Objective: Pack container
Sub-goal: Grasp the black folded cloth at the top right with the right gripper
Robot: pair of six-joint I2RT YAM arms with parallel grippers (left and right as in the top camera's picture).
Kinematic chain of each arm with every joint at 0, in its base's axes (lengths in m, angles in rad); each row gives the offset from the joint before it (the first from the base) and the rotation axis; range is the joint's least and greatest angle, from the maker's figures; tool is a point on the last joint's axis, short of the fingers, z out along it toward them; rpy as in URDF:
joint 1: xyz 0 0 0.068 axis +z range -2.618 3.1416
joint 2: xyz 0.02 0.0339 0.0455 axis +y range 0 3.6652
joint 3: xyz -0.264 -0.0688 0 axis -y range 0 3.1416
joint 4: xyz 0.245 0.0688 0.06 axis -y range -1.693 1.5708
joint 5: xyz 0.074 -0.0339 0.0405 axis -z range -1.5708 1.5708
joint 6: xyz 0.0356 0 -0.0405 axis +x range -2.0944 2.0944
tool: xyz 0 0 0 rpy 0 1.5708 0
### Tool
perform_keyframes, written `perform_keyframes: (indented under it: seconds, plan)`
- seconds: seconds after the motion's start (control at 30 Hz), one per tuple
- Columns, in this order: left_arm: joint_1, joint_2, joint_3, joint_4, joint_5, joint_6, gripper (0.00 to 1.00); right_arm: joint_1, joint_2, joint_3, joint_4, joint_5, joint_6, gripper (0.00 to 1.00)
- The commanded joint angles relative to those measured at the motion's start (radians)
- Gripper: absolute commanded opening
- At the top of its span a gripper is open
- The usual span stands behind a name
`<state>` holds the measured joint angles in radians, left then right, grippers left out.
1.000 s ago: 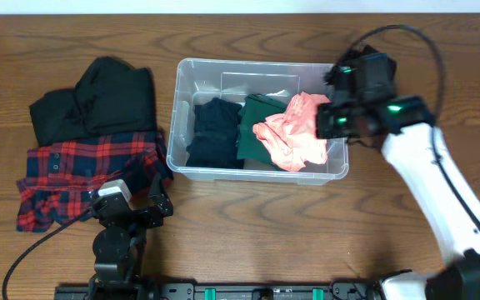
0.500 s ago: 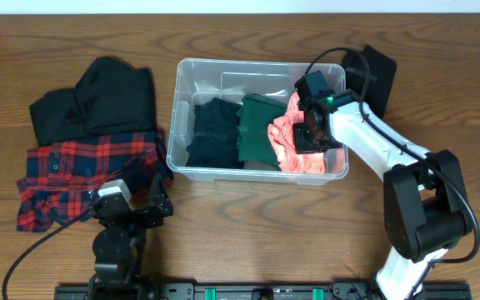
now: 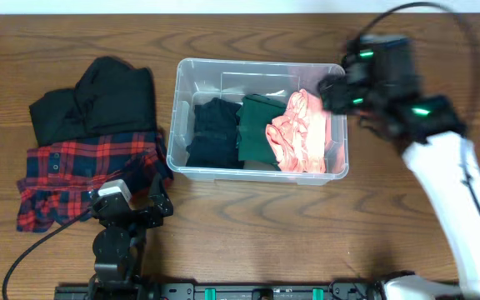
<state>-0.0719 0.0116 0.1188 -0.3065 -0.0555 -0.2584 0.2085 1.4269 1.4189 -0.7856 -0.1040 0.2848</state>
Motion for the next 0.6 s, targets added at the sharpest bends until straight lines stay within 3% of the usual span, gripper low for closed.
perform_keyframes:
  seconds: [0.0, 0.07, 0.27, 0.4, 0.57]
  plan:
    - [0.003, 0.0, -0.024, -0.005, -0.005, 0.002, 0.98, -0.152, 0.011, -0.007, -0.006, -0.097, -0.001, 0.73]
    - [0.003, 0.0, -0.024, -0.005, -0.005, 0.002, 0.98, -0.256, 0.04, -0.008, -0.006, -0.164, -0.001, 0.81]
    - [0.003, 0.0, -0.024, -0.005, -0.004, 0.002, 0.98, -0.478, 0.227, -0.008, 0.047, -0.352, -0.001, 0.82]
    - [0.003, 0.0, -0.024, -0.005, -0.005, 0.002, 0.98, -0.547, 0.409, -0.008, 0.16, -0.476, 0.0, 0.84]
    - [0.003, 0.0, -0.024, -0.005, -0.005, 0.002, 0.98, -0.565, 0.577, -0.008, 0.31, -0.539, 0.06, 0.79]
